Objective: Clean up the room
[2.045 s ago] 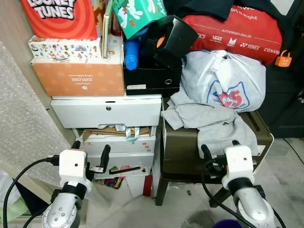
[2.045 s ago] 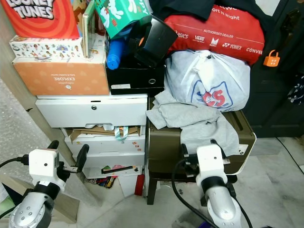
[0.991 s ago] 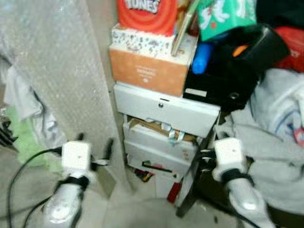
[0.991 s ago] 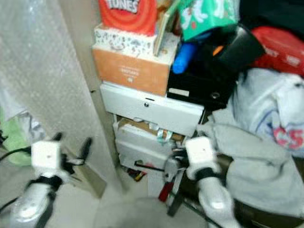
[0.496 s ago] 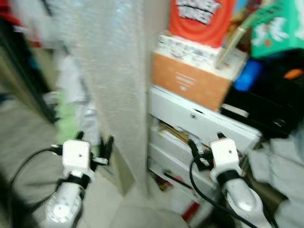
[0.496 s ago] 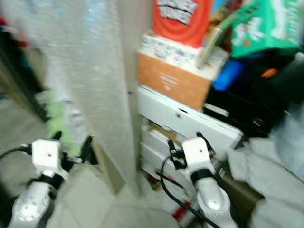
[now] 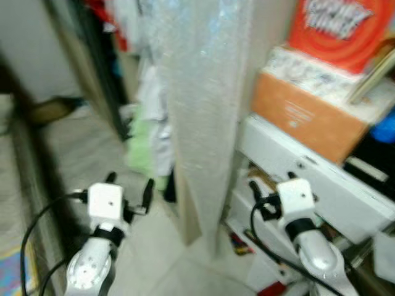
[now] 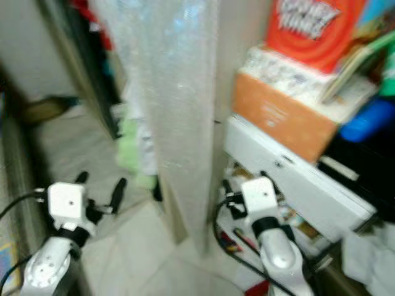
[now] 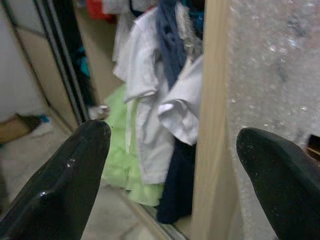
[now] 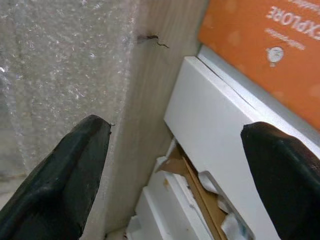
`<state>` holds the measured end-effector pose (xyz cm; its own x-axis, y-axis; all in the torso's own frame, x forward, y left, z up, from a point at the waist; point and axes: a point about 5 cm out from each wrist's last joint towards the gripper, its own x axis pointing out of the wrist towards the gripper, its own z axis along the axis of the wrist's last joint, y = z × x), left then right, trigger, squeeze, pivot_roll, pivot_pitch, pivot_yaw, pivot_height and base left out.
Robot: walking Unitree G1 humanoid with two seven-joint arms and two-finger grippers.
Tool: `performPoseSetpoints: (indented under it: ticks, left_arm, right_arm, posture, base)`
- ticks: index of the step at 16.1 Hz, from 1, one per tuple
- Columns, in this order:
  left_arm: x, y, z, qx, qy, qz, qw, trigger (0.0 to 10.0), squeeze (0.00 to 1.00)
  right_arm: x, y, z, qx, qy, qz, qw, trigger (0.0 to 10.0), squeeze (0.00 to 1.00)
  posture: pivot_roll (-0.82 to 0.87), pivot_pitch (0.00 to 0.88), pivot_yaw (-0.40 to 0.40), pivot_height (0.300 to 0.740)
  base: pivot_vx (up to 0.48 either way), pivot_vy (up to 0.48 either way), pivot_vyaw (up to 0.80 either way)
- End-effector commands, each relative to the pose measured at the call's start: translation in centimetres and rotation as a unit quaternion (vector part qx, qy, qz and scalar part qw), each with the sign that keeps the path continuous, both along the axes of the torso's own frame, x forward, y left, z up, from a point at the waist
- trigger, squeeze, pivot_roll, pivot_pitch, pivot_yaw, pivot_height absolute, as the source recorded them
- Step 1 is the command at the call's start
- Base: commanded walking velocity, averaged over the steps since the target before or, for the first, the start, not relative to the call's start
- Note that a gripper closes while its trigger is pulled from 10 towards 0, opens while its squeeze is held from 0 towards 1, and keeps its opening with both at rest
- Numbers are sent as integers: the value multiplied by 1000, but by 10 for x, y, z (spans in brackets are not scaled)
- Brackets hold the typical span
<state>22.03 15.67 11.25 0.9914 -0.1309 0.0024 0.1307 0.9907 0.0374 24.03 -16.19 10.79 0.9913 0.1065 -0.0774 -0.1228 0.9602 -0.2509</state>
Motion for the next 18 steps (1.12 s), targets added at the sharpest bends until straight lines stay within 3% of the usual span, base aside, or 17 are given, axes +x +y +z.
performPoseSetpoints:
  ticks: [1,4,7,18]
  left_arm:
    - [3,3,2,10,-1,1,1000,10000,0]
    - [16,11,10,25,-12,-12,1000,10000,0]
    - [21,10,13,28,-17,-15,999,10000,0]
    - [6,2,4,7,-10,7,1000,10000,0]
  right_arm:
    - [4,3,2,15,-10,-5,1000,10000,0]
    - [10,11,1,33,-19,-24,999,10000,0]
    - [15,11,1,29,-27,-25,999,10000,0]
    - [19,6,5,7,-30,16,999,10000,0]
  posture:
    - [-70,44,-9,740]
    - [-56,27,40,740]
    - [-51,18,38,740]
    - [-57,40,-34,740]
  base:
    - [0,0,0]
    - [0,0,0]
    - [0,0,0]
    - [0,0,752]
